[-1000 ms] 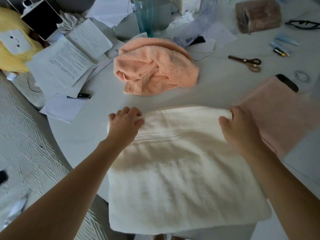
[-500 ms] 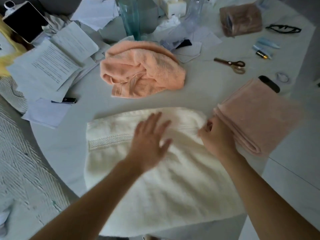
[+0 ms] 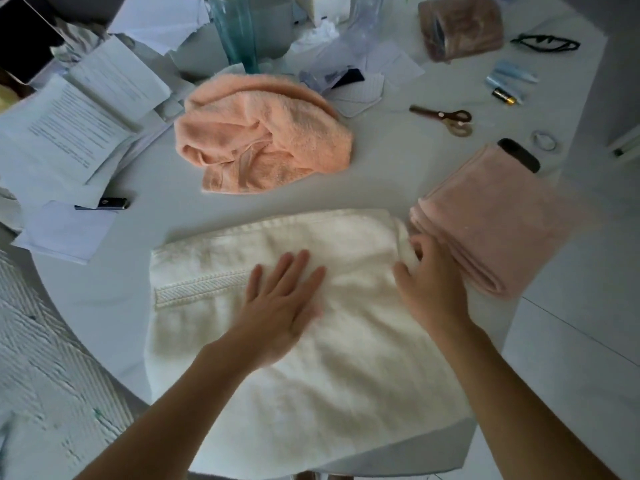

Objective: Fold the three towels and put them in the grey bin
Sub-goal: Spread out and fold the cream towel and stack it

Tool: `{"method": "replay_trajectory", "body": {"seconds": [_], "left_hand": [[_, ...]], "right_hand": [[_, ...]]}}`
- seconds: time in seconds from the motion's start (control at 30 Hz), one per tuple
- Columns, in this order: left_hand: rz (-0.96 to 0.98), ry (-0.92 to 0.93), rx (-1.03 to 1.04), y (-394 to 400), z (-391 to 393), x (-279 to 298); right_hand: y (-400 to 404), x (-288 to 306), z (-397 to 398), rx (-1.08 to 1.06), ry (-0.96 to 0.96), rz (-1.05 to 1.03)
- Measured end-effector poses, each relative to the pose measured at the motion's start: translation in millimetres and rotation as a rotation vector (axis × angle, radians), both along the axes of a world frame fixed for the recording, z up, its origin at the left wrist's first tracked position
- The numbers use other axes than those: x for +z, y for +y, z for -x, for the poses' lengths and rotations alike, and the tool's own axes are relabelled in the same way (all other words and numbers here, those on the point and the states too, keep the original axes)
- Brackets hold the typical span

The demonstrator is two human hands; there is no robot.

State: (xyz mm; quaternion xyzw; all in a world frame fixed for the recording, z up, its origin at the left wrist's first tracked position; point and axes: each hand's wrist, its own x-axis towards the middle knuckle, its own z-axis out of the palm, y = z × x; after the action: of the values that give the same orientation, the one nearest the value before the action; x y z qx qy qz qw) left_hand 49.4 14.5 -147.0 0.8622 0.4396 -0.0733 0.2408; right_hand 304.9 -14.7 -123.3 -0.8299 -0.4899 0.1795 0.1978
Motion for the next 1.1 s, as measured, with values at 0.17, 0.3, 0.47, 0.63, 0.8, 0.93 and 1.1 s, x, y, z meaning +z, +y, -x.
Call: {"method": "replay_trajectory", "body": {"seconds": [0.17, 0.3, 0.47, 0.63, 0.8, 0.93, 1.1], "left_hand": [[-0.013, 0.099, 0.081, 23, -11, -11], [-0.017, 0.121, 0.05, 50, -12, -13], [-0.037, 0.097, 0.061, 54, -9, -6], [-0.195, -0.143, 0.29, 24, 17, 16], [-0.189, -0.222, 0.804, -39, 78, 31], [-0.106, -0.12, 0.923, -72, 94, 30], [-0.008, -0.239, 1.068, -101, 104, 33]], "right_hand": [[-93, -1, 0, -0.182, 0.077, 0.127], [-133, 4, 4, -0.211, 0.153, 0.13], [-146, 9, 6, -0.104, 0.101, 0.228], [-167, 21, -5, -0.163, 0.229, -0.083], [-198, 9, -7, -0.231, 0.306, -0.064], [-186, 4, -5, -0.224, 0.229, 0.004], [-154, 12, 8, -0.186, 0.342, -0.001]]}}
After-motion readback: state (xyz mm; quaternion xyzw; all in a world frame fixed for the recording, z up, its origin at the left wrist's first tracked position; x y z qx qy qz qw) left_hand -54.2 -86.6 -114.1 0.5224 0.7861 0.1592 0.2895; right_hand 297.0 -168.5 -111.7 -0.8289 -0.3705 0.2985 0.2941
